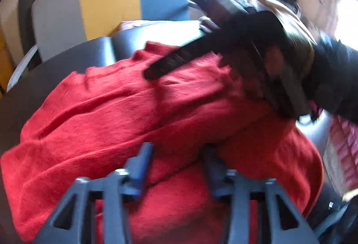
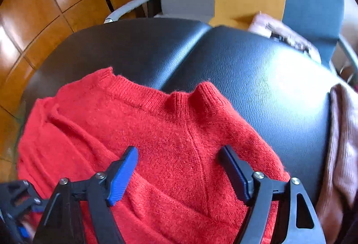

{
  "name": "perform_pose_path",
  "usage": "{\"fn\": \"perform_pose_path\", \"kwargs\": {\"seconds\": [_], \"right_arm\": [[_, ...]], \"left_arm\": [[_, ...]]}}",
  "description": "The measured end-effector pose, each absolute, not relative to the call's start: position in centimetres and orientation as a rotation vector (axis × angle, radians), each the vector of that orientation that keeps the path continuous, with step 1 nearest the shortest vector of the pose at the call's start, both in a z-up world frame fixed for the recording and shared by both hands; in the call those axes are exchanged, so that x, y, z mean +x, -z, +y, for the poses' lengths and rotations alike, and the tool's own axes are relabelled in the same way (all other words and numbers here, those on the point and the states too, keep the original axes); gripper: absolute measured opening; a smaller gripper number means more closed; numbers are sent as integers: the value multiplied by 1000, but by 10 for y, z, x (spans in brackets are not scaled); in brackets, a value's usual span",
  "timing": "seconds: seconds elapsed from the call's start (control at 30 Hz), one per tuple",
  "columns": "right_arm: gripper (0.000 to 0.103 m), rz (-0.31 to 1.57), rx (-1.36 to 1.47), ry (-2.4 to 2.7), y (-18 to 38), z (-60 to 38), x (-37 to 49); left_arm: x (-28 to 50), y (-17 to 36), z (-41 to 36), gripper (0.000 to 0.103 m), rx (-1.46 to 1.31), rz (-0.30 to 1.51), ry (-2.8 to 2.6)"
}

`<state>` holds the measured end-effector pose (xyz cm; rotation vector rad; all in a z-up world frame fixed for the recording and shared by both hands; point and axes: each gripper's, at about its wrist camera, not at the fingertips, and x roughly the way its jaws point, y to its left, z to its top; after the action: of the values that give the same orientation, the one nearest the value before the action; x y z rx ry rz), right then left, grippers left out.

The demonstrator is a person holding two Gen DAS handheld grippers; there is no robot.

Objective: Fold clothes

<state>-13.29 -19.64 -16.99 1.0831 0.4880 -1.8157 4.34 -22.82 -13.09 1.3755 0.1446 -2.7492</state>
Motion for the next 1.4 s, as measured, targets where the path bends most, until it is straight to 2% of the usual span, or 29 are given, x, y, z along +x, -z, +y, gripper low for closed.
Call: {"fn": "perform_pose_path", "kwargs": {"seconds": [0.03,0.1,0.2,0.3,0.33,0.37,0.43,0.53,0.67,0.73,0.93,0.97,1.03,1.17,1.4], "right_arm": [[80,479,1072,1830,171,-197,-136],[80,443,1074,1859,171,-197,-147],[80,401,1083,1896,172,-198,-164],[83,358,1105,1904,173,-202,-179],[93,343,1126,1875,172,-205,-184],[95,348,1149,1842,171,-207,-188],[95,469,1194,1778,169,-221,-192],[96,606,1212,1804,170,-224,-201],[96,494,1193,1913,177,-198,-219],[101,454,1151,1965,181,-189,-218],[103,451,1077,2065,187,-186,-205],[103,451,1076,2070,187,-187,-204],[103,450,1074,2078,187,-189,-200],[103,449,1074,2089,188,-188,-200],[103,446,1073,2093,188,-184,-205]], "left_arm": [[43,129,-238,12,1351,218,2749],[44,125,-257,6,1299,366,2744],[54,110,-294,5,1134,646,2746],[63,98,-307,5,1066,762,2764],[65,97,-306,5,1068,755,2765],[69,95,-301,4,1063,688,2750],[75,95,-298,4,1068,591,2735],[84,86,-318,4,976,663,2700],[134,59,-382,4,667,863,2517],[173,53,-420,4,524,943,2335],[299,51,-500,5,282,1043,1717],[311,51,-503,9,259,1053,1668],[327,50,-501,10,211,1042,1611],[285,49,-478,16,321,914,1720],[130,98,-419,17,728,751,2066]]}}
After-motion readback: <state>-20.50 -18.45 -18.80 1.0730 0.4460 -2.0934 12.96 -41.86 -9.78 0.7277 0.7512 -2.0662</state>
